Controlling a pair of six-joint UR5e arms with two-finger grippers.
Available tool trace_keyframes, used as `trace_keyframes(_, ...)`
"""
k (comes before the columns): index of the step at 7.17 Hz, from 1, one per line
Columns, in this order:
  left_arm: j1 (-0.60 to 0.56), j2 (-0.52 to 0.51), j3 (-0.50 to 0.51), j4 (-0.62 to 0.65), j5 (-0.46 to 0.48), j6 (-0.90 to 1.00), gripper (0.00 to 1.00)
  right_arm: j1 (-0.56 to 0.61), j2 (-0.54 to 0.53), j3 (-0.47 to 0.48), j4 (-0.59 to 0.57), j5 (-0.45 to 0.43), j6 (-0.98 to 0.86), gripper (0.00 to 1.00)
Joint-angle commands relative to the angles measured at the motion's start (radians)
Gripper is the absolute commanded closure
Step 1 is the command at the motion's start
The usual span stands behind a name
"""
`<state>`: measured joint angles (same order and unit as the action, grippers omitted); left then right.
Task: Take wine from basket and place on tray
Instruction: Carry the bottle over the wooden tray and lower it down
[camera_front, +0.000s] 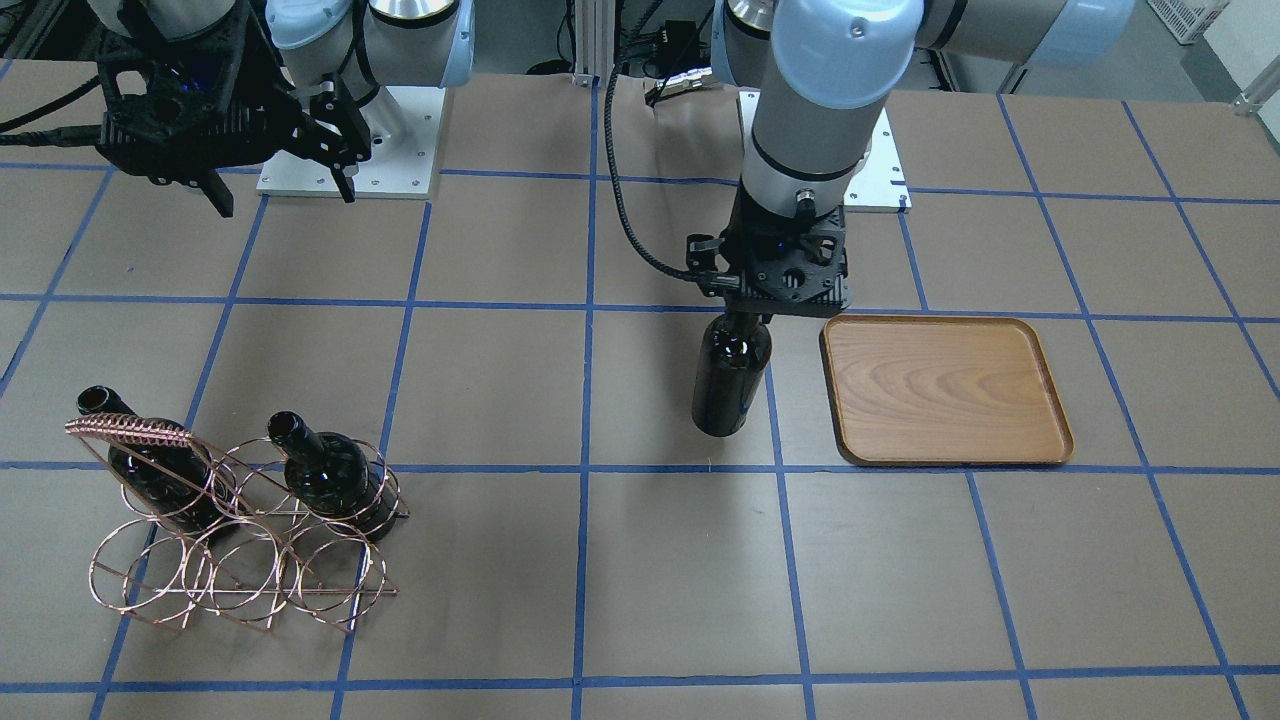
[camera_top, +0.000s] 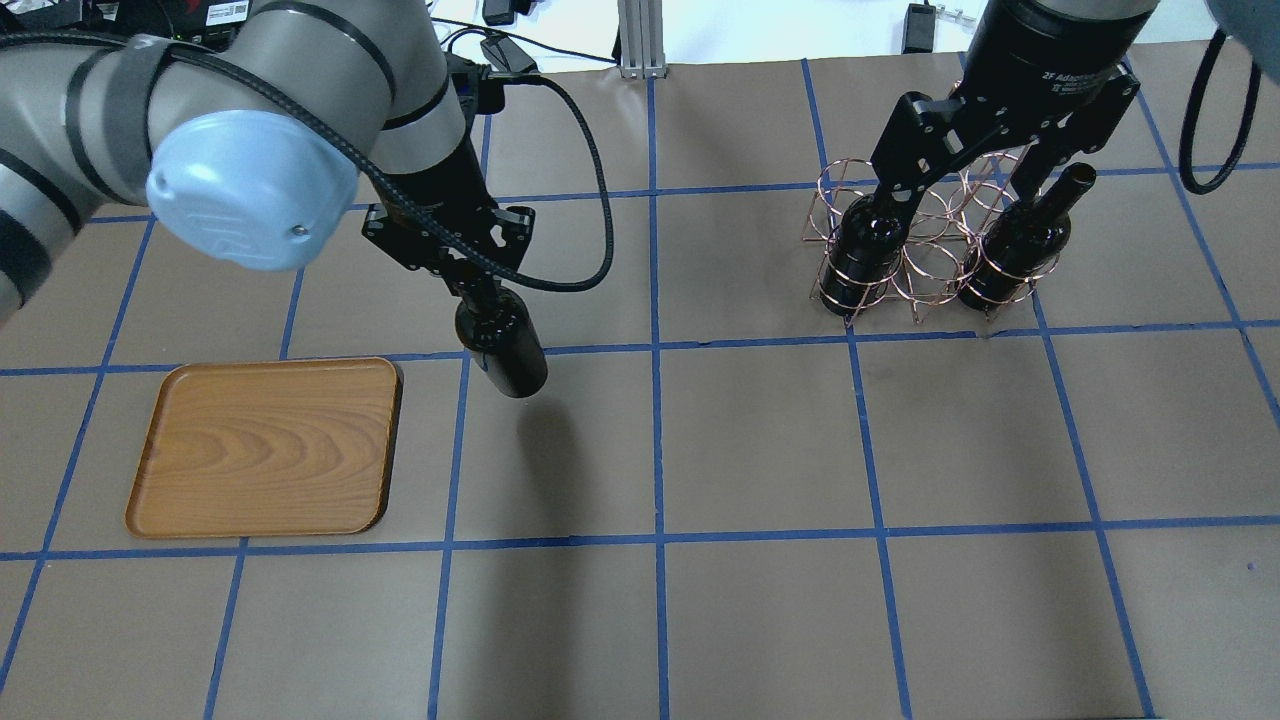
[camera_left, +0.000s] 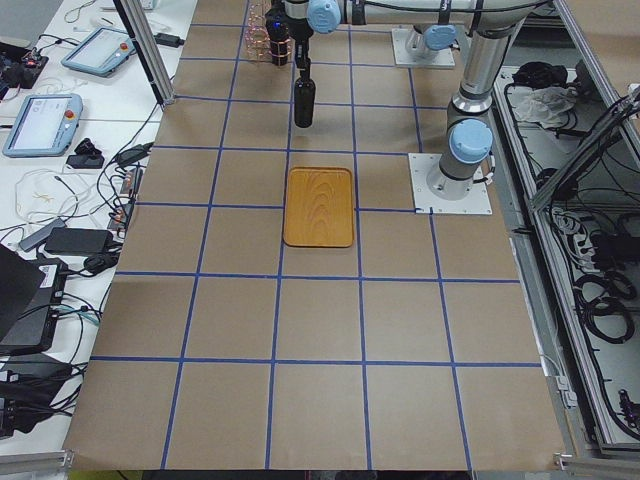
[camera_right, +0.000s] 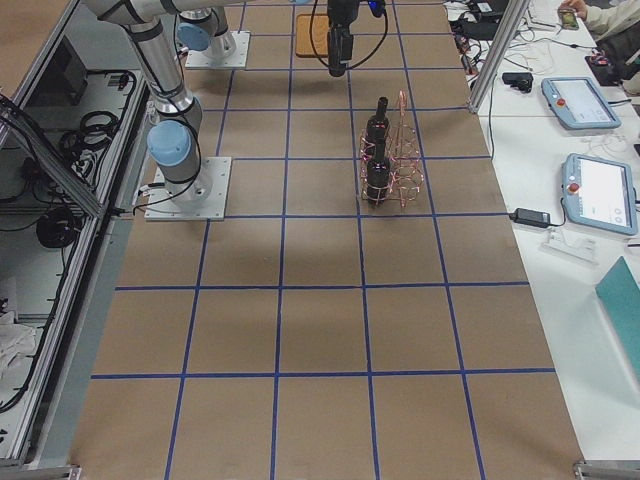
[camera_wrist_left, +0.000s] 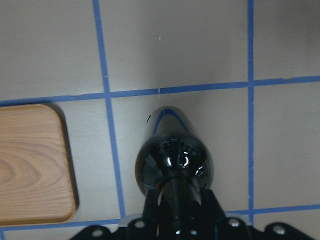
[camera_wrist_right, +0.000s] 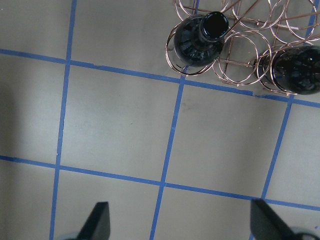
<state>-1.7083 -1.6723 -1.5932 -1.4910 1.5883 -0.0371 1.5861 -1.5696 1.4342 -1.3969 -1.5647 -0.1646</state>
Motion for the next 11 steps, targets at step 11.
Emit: trace_keyframes(11,0.644,0.195,-0.264,0.020,0.001,0.586,1.00,0.000,-0.001,0.000,0.006,-0.001,-0.001,0.00)
